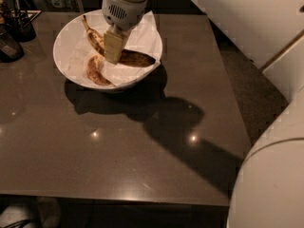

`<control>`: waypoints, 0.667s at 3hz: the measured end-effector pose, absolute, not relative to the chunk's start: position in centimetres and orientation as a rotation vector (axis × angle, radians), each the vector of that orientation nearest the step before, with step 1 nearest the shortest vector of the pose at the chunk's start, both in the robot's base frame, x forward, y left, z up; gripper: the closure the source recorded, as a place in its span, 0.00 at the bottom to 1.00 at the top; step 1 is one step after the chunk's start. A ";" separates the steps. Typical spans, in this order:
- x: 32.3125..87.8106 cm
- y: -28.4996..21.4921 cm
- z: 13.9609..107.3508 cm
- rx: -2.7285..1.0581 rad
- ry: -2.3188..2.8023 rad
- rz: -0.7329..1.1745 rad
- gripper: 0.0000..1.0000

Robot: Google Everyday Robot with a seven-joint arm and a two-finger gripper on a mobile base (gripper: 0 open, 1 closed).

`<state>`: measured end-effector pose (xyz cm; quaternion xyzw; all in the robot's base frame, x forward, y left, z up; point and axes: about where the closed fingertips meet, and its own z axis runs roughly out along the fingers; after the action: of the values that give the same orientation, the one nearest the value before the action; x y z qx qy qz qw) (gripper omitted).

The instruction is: Pick banana from white bowl

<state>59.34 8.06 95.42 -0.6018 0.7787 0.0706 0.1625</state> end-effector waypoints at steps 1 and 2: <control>57.4 8.2 96.2 -1.737 2.181 0.230 1.00; 54.1 8.2 96.4 -1.759 2.178 0.268 1.00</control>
Offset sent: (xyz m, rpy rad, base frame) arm -0.0943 -0.0016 0.0097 0.0349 0.0631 0.0717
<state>54.13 8.22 96.41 -0.6172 0.7638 0.0941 0.1639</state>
